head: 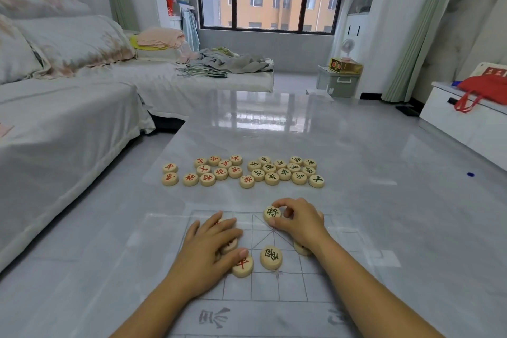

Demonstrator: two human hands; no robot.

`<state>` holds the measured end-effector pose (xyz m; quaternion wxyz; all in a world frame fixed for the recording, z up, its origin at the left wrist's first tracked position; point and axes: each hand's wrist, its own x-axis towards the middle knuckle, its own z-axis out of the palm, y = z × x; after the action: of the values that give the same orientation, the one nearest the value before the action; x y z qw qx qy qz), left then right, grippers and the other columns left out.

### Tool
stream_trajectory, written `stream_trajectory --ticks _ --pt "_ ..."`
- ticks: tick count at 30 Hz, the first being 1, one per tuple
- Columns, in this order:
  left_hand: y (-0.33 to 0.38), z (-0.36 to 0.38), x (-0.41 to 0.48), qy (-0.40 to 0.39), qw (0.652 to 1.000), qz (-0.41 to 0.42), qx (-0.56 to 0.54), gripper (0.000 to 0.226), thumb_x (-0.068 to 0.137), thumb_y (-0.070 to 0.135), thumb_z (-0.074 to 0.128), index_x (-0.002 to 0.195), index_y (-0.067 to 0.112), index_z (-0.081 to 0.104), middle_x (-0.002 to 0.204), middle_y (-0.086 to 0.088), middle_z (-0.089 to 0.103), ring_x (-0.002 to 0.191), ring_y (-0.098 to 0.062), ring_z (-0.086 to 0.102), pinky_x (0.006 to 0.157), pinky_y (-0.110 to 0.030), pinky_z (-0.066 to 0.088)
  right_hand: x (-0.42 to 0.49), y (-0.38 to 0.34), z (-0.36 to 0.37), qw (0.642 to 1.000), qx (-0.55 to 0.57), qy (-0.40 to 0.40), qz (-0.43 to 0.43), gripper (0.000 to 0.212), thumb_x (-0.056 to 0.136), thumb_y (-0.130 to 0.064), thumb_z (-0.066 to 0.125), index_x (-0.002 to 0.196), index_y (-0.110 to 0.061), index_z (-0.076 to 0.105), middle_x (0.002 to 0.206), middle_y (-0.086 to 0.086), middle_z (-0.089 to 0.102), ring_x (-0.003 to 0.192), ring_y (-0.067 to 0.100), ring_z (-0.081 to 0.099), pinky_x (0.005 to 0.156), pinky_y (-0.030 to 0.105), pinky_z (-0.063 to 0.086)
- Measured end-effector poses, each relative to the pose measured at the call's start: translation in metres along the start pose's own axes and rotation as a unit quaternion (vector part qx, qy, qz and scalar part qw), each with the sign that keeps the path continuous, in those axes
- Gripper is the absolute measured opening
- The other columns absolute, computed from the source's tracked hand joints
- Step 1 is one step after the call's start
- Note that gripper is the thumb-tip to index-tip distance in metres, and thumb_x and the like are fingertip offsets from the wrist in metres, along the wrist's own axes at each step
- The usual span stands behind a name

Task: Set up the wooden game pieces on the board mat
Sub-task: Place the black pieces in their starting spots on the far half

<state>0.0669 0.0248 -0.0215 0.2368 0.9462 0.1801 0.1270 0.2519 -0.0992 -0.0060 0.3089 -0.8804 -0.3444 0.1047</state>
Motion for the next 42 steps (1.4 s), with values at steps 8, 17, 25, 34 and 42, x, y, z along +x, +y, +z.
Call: stream_trajectory --ticks 8,17,25,34,42 --pt "-0.003 0.000 -0.002 0.014 0.999 0.022 -0.018 0.070 0.054 0.093 0.015 0.102 0.056 0.050 0.120 0.043 0.032 0.132 0.008 0.017 0.113 -0.029 0.010 0.002 0.003 0.000 1.000 0.009 -0.020 -0.006 0.044 0.077 -0.047 0.066 0.119 -0.037 0.057 0.095 -0.004 0.049 0.101 0.018 0.051 0.089 0.035 0.040" --pt "-0.005 -0.005 0.001 -0.012 0.999 0.047 -0.004 0.077 0.046 0.096 0.029 0.106 0.054 0.052 0.122 0.033 0.038 0.129 0.006 0.018 0.108 -0.025 0.011 -0.047 0.031 -0.054 0.985 0.153 -0.075 0.018 0.027 0.085 -0.032 0.062 0.112 -0.029 0.055 0.108 0.000 0.055 0.092 0.007 0.052 0.071 0.012 0.040" --pt "0.011 -0.003 -0.031 -0.081 0.994 0.065 0.015 0.056 0.065 0.087 0.025 0.112 0.060 0.039 0.134 0.033 0.025 0.137 0.007 -0.001 0.113 -0.022 0.012 -0.064 0.043 -0.030 0.996 0.000 -0.031 -0.079 0.039 0.079 -0.040 0.066 0.116 -0.033 0.054 0.101 -0.013 0.045 0.102 0.007 0.042 0.092 0.023 0.036" --pt "0.050 -0.005 -0.019 -0.187 0.964 0.131 0.136 0.060 0.072 0.078 0.004 0.129 0.063 -0.007 0.149 0.025 -0.019 0.138 -0.006 -0.027 0.113 -0.040 -0.018 -0.064 0.041 -0.025 0.998 -0.011 0.012 -0.065 0.038 0.077 -0.045 0.066 0.109 -0.030 0.051 0.102 -0.010 0.045 0.097 0.007 0.044 0.087 0.023 0.039" --pt "0.077 0.010 -0.041 -0.235 0.942 0.133 0.198 0.071 0.079 0.076 0.008 0.141 0.041 0.017 0.149 0.017 0.028 0.135 -0.001 0.022 0.105 -0.049 0.038 -0.038 0.033 -0.031 0.996 -0.087 0.002 -0.018 0.044 0.087 -0.039 0.051 0.130 -0.031 0.046 0.102 -0.006 0.037 0.112 0.016 0.041 0.092 0.026 0.029"
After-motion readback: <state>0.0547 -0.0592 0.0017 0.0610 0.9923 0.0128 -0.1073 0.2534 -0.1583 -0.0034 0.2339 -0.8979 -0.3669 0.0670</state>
